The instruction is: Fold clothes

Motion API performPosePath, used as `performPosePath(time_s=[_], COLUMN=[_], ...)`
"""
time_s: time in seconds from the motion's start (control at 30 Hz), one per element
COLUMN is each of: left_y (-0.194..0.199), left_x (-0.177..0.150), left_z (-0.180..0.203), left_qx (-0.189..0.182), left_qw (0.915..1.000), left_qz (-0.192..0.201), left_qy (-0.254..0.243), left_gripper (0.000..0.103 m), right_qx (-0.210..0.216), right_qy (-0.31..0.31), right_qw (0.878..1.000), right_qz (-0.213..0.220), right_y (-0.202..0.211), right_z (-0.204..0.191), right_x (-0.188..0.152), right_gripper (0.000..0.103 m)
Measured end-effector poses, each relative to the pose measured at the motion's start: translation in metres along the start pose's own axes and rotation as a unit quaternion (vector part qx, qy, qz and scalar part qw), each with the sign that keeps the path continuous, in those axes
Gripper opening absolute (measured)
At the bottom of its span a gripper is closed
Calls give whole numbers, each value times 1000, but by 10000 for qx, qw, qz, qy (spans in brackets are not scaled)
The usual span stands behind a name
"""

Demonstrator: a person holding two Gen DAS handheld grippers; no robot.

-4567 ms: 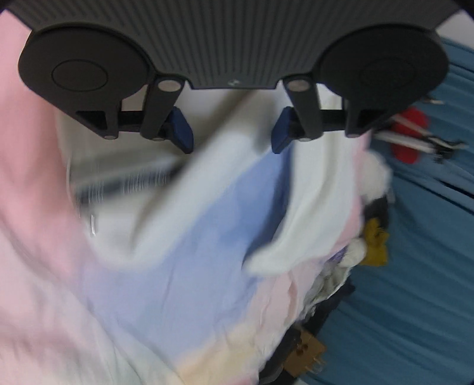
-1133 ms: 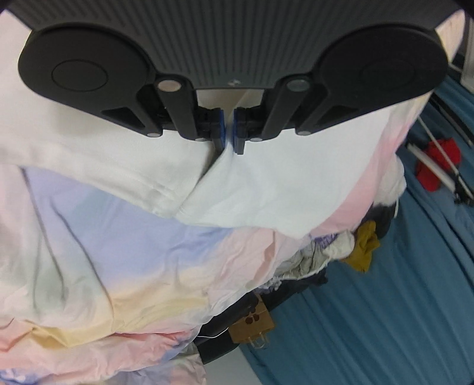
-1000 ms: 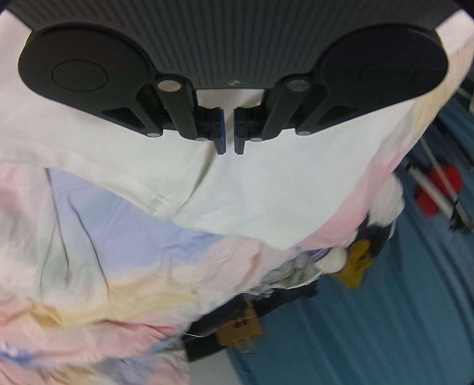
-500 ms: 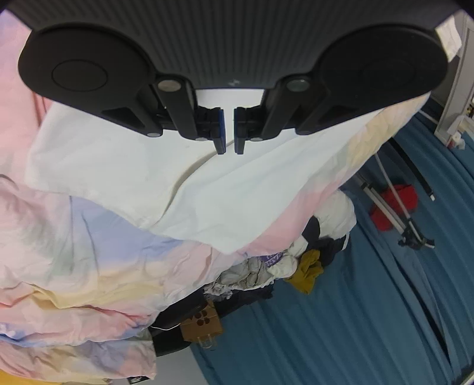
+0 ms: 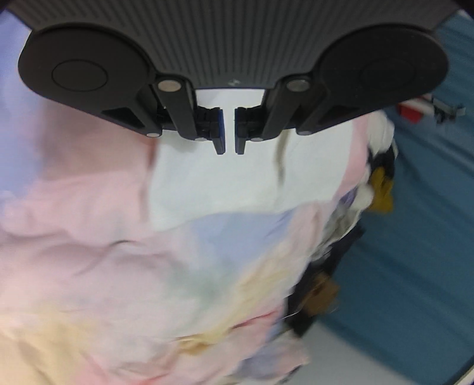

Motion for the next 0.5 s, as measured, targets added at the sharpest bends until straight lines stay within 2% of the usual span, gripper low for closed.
performPosePath(time_s=[0.07,0.13,0.2,0.3,0.43,0.47,0.5], left_y=[-8,-12,-14,-19,-21,-20,-19], left_x=[7,11,13,14,16,15,15], left_z=[-7,-11,-13,-15,-16,-15,-14], left_qx=[-23,-37,-56,-64,-99,-124,-143], left_qw=[9998,9996,9995,9995,9995,9995,9995], left_qz=[-106,-115,-90,-32,83,114,147], left_qy=[189,268,299,305,283,270,232], left_gripper=[70,64,61,54,36,31,29], right_qx=[-220,-319,-418,-303,-322,-280,-263], right_qy=[-124,-280,-435,-467,-155,-47,42], right_qw=[9997,9991,9982,9980,9988,9992,9994], right_qz=[34,-22,-78,-296,-346,-293,-241], right_y=[-3,-9,-14,-31,-60,-67,-71], right_z=[11,16,22,22,16,15,15], right_x=[2,-1,-4,-7,-8,-7,-5], right_gripper=[24,51,59,60,59,57,49])
Point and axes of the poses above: each gripper's, at about its wrist camera, not at the fingertips, and y roughly against the way its jaws point, z to its right, x to its top, the point moved 2 cm from there along -y, roughly the way its jaws point, and after that the axes turned 6 degrees about z, right-handed, at the moved point
